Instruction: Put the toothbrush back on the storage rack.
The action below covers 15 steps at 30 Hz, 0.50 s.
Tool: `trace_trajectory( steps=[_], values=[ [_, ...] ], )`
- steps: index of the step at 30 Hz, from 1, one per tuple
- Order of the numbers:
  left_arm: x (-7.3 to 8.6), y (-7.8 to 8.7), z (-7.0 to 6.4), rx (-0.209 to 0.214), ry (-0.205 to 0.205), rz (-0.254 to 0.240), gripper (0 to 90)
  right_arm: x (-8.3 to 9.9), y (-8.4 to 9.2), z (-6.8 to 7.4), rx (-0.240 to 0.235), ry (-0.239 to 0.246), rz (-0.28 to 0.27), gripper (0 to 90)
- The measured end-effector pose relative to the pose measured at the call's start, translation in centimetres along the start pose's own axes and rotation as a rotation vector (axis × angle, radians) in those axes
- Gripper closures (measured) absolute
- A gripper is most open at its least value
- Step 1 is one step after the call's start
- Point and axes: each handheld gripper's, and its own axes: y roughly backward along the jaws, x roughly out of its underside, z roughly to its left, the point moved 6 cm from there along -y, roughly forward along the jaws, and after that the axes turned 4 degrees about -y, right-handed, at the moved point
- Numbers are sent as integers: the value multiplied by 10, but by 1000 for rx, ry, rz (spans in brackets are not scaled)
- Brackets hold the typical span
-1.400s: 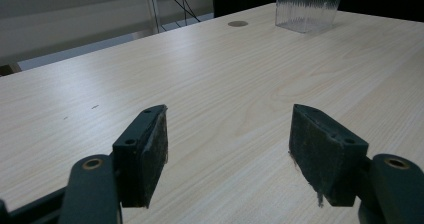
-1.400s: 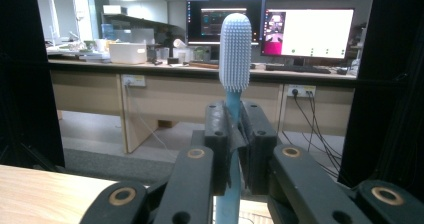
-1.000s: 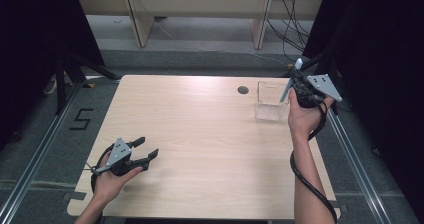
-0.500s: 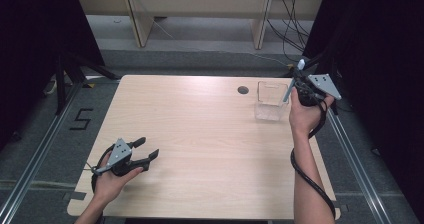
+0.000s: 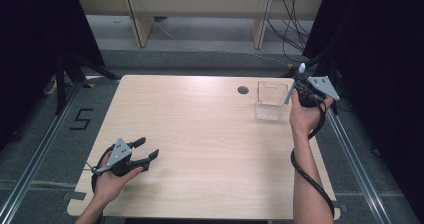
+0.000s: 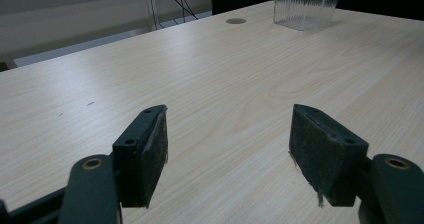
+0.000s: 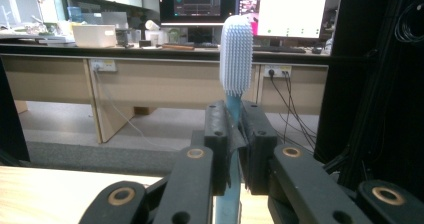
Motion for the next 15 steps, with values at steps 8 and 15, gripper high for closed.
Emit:
trace_trajectory(
  steps=[8,15],
  values=[
    [1,-2,-2,8,18,-8,314,10,-2,-2,-1,7,18,836],
    [1,-2,-1,6,19,-6,314,20,-2,-4,2,-1,34,837]
  ],
)
